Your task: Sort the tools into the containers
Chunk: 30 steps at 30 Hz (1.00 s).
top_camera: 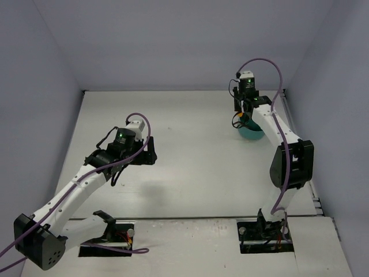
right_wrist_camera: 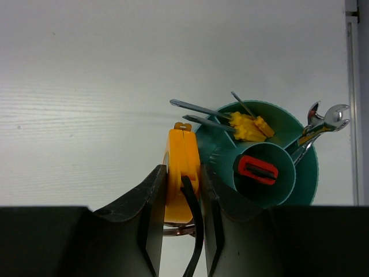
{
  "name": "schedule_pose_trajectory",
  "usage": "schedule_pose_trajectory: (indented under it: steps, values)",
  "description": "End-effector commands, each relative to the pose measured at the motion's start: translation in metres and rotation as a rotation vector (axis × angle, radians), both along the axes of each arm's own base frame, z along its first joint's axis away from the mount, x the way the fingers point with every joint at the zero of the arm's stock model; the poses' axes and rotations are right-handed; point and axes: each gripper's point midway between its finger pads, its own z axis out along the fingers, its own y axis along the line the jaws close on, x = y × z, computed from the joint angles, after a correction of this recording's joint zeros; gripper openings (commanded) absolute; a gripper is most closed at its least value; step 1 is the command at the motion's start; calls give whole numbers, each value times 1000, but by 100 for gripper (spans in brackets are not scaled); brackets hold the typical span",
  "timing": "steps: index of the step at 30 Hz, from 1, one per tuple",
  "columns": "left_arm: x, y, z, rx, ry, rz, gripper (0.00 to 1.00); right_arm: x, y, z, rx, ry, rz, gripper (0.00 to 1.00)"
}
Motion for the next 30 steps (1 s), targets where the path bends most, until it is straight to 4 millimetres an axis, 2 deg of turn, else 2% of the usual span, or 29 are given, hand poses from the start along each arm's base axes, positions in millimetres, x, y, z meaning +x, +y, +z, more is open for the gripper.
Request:
schedule_pose_trajectory:
  steps: [1,16,20,24,30]
  values:
    - [6,-1,15,-12,-53,1,75,17,-18,31,-78,-107,-38,0]
    - [8,-2,9,0,-37,-5,75,22,-41,-22,-128,-3,-71,1]
    - [8,-3,10,3,-33,-10,75,24,-42,-23,-125,-5,-75,13]
    - [9,-3,11,2,-35,-9,75,21,-40,-15,-107,-22,-71,36]
    - [10,-4,13,-3,-36,-7,75,16,-39,8,-92,-65,-72,50]
